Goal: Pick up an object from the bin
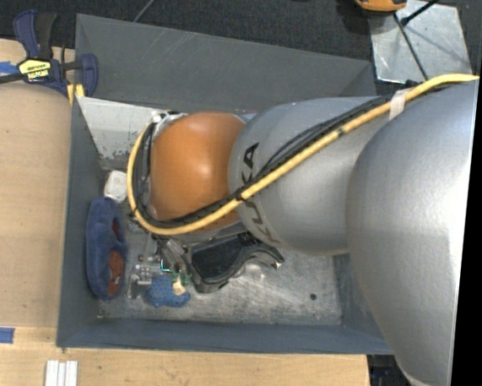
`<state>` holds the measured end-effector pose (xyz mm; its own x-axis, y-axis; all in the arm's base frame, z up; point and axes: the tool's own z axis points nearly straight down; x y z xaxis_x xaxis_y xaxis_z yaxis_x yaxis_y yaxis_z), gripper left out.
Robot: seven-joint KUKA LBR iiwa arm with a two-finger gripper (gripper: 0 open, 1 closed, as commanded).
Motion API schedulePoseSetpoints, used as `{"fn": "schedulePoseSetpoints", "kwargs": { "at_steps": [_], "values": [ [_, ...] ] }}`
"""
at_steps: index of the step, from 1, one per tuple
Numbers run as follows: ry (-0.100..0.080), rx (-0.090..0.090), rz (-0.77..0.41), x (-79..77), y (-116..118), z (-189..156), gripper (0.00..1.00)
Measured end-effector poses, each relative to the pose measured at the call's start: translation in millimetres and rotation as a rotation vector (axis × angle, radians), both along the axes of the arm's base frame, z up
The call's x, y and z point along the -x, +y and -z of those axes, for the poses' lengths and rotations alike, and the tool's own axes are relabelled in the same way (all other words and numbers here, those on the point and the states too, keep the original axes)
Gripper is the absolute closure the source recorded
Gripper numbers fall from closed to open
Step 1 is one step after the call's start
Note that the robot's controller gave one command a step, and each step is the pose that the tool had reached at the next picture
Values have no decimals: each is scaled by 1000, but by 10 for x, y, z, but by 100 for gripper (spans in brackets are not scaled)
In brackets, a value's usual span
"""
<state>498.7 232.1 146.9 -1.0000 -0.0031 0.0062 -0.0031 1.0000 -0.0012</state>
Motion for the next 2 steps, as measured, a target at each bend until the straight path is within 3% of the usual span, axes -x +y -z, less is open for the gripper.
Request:
{"fn": "schedulePoseSetpoints", "kwargs": {
  "at_steps": [1, 2],
  "values": [
    [-15, -5, -102, 114, -501, 745, 0],
    [-11, -1, -31, 59, -888, 456, 0]
  ]
}}
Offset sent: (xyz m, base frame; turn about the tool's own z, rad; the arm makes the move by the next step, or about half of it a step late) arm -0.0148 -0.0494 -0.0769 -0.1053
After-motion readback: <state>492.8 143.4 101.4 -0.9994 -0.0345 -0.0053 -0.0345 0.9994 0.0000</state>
